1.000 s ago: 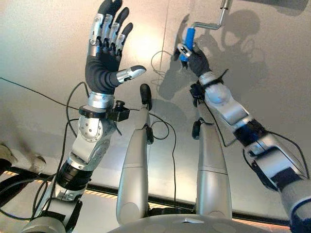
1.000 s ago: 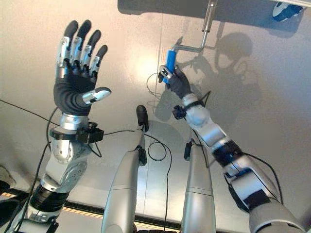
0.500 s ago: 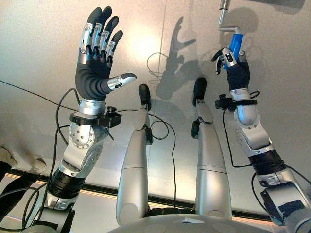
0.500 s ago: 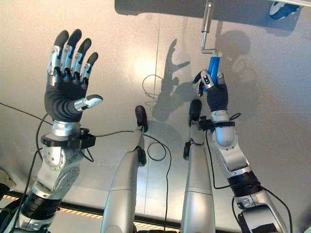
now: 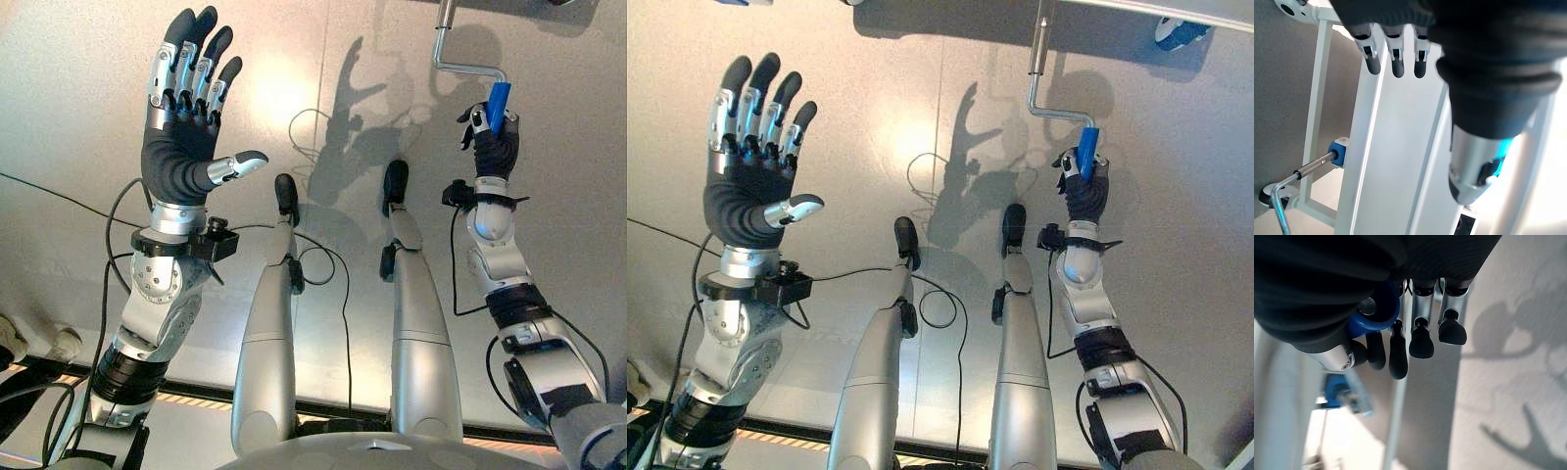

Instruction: Raise the hospital bed

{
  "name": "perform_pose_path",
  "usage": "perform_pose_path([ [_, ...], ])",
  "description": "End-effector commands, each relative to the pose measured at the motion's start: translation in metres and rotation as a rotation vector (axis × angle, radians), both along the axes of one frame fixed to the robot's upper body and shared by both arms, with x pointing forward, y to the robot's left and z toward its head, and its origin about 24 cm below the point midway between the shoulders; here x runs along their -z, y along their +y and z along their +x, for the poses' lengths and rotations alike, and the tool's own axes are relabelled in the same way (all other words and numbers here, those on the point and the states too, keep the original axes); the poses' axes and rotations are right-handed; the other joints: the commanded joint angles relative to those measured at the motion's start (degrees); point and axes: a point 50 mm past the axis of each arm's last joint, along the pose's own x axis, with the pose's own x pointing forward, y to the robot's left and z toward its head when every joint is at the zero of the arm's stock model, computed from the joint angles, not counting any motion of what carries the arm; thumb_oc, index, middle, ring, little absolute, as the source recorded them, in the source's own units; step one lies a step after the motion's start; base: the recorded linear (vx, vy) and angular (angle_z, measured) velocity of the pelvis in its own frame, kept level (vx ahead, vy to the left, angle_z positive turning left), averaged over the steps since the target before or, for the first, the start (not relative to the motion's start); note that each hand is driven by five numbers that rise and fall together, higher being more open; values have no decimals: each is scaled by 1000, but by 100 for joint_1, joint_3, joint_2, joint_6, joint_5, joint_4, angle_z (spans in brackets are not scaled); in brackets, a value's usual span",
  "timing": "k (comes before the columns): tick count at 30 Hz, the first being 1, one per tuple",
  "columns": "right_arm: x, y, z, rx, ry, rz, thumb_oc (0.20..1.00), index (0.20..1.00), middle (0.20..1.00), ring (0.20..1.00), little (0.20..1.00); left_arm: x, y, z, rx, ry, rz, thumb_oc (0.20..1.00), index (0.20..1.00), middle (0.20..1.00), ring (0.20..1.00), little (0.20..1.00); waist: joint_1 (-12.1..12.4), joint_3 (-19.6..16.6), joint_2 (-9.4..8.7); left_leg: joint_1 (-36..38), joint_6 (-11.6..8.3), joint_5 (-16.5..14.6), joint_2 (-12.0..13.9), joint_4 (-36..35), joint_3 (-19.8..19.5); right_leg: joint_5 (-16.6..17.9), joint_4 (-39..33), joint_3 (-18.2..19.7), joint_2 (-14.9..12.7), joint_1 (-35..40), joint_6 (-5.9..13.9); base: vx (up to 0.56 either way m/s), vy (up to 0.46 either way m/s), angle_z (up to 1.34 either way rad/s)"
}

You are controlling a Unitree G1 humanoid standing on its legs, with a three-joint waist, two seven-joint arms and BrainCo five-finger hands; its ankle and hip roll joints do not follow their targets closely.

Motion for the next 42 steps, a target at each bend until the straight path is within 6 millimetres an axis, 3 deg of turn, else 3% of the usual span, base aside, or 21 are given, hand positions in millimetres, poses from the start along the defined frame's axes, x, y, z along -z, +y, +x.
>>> perform_pose_path([
  [1, 10, -115, -12, 441, 262, 74, 200, 200, 200, 200, 200, -16, -8, -21, 98, -113, -32, 1000, 1000, 1000, 1000, 1000, 9, -75, 260, 254, 41, -534, -11, 293, 41, -183, -164, -123, 238, 419, 391, 0, 0, 0],
  [2, 8, -115, -11, 439, 260, 72, 200, 200, 200, 200, 200, -16, -7, -21, 96, -115, -34, 1000, 1000, 1000, 1000, 1000, -2, -75, 267, 245, 41, -535, -10, 291, 42, -182, -167, -122, 240, 409, 391, -8, 41, 2],
  [3, 20, -118, -5, 457, 455, -81, 200, 200, 200, 200, 200, -17, -15, -18, 122, -108, -18, 1000, 1000, 1000, 1000, 1000, 88, -75, 310, 235, 43, -526, -22, 304, 46, -171, -154, -155, 222, 407, 397, 0, 0, 0],
  [4, 19, -118, -5, 456, 454, -84, 200, 200, 200, 200, 200, -18, -14, -18, 121, -109, -21, 1000, 1000, 1000, 1000, 1000, 77, -75, 319, 227, 43, -528, -21, 302, 46, -171, -157, -156, 223, 401, 397, 0, 0, 0],
  [6, 23, -116, 1, 436, 609, -266, 200, 200, 200, 200, 200, -18, -19, -15, 138, -105, -17, 1000, 1000, 1000, 1000, 1000, 146, -75, 376, 179, 58, -521, -30, 336, 33, -167, -132, -190, 216, 372, 399, 0, 0, 0],
  [9, 28, -110, 6, 403, 707, -262, 200, 200, 200, 200, 200, -18, -26, -13, 162, -103, -16, 1000, 1000, 1000, 1000, 1000, 226, -75, 456, 191, 79, -531, -46, 340, 26, -172, -116, -212, 200, 366, 407, 2, 13, -2],
  [14, 30, -68, 28, 256, 782, -390, 200, 200, 200, 200, 200, -20, -30, -9, 155, -105, -20, 1000, 1000, 1000, 1000, 1000, 356, -75, 586, 198, 98, -511, -55, 316, 7, -188, -110, -241, 177, 351, 404, 1, 4, -1],
  [18, 39, -16, 43, 101, 808, -535, 200, 200, 200, 200, 200, -21, -29, -5, 134, -95, -41, 1000, 1000, 1000, 1000, 1000, 379, -75, 617, 184, 99, -507, -78, 318, 37, -167, -126, -245, 175, 342, 401, 0, 0, 0],
  [22, 39, 55, 54, -91, 730, -735, 200, 200, 200, 200, 200, -19, -26, -3, 113, -74, -62, 1000, 1000, 1000, 1000, 1000, 367, -75, 586, 137, 108, -503, -84, 336, 44, -140, -121, -225, 180, 281, 399, 2, 11, -2],
  [23, 39, 56, 54, -91, 730, -735, 200, 200, 200, 200, 200, -19, -26, -3, 113, -74, -62, 1000, 1000, 1000, 1000, 1000, 366, -75, 585, 137, 108, -503, -84, 336, 44, -141, -120, -224, 179, 280, 399, 4, 26, -5],
  [24, 37, 92, 54, -189, 663, -780, 200, 200, 200, 200, 200, -18, -25, -2, 104, -67, -76, 1000, 1000, 1000, 1000, 1000, 360, -75, 564, 118, 109, -502, -87, 335, 44, -131, -126, -220, 179, 263, 395, 2, 22, -5],
  [27, 31, 153, 48, -362, 544, -863, 200, 200, 200, 200, 200, -16, -23, -2, 88, -58, -96, 1000, 1000, 1000, 1000, 1000, 344, -75, 532, 57, 120, -512, -101, 380, 47, -109, -123, -219, 168, 227, 393, 3, 23, -7],
  [28, 31, 154, 48, -362, 545, -864, 200, 200, 200, 200, 200, -16, -23, -2, 88, -58, -96, 1000, 1000, 1000, 1000, 1000, 341, -75, 530, 57, 120, -513, -102, 381, 47, -110, -122, -219, 167, 227, 393, 1, 10, -9],
  [32, 19, 196, 36, -497, 411, -925, 200, 200, 200, 200, 200, -15, -20, -3, 77, -58, -105, 1000, 1000, 1000, 1000, 1000, 357, -75, 529, 56, 129, -519, -108, 380, 47, -108, -128, -215, 145, 224, 394, 4, 27, -8],
  [36, 2, 222, 23, -602, 259, -967, 200, 200, 200, 200, 200, -14, -19, -5, 85, -61, -112, 1000, 1000, 1000, 1000, 1000, 367, -75, 535, 27, 130, -518, -110, 414, 26, -107, -109, -210, 123, 188, 390, 4, 14, -6],
  [40, -13, 235, 13, -684, 156, -894, 200, 200, 200, 200, 200, -13, -19, -7, 95, -65, -111, 1000, 1000, 1000, 1000, 1000, 374, -75, 529, -1, 137, -521, -113, 440, 26, -106, -101, -208, 107, 172, 385, -3, 10, -4],
  [42, -30, 240, 3, -727, 48, -911, 200, 200, 200, 200, 200, -12, -19, -8, 101, -67, -99, 1000, 1000, 1000, 1000, 1000, 371, -75, 519, -9, 139, -524, -114, 458, 24, -105, -105, -200, 104, 181, 386, -3, 7, -5],
])
